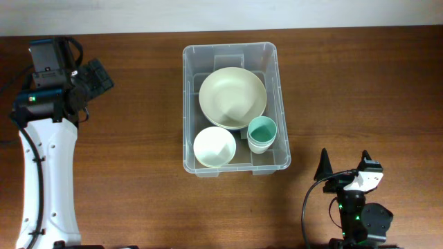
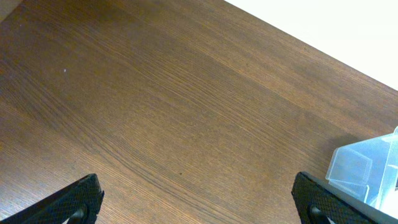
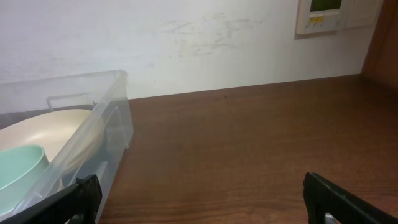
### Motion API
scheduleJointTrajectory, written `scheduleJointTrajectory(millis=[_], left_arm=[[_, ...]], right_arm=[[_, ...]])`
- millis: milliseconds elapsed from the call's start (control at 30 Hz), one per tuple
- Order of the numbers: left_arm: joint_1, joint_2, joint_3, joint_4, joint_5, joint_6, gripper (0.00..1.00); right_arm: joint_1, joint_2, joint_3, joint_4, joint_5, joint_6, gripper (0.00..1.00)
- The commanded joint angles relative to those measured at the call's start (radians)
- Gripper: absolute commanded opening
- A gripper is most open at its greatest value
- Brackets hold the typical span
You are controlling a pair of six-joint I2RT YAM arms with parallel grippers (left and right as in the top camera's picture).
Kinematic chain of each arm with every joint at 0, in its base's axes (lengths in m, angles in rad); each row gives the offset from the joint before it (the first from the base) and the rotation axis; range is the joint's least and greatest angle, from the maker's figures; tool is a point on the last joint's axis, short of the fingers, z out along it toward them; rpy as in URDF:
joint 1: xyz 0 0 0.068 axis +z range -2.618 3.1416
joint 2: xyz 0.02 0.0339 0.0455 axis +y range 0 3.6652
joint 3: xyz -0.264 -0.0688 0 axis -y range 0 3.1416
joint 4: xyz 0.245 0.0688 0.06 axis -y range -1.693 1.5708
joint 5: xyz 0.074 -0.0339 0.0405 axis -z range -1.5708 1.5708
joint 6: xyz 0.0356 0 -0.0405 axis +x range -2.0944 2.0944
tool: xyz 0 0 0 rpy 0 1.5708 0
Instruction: Pack container
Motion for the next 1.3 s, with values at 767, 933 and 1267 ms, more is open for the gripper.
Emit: scheduleJointTrajectory(millis=[767,933,1267], left_arm=[[0.004,-0.340,0.014,-0.182,-0.054,0.002,0.99],[0.004,-0.514,0.011,-0.288,-0.070,0.001,0.99],[0.005,-0.868,-0.237,-0.316,-0.175,0.001,1.00]], right_arm=[[0.006,-0.008,-0.005,-0.005,-0.006,-0.002,0.99],[0.006,-0.008,-0.005,-0.005,-0.006,-0.002,0.99],[0.006,-0.008,-0.005,-0.005,-0.006,-0.002,0.99]])
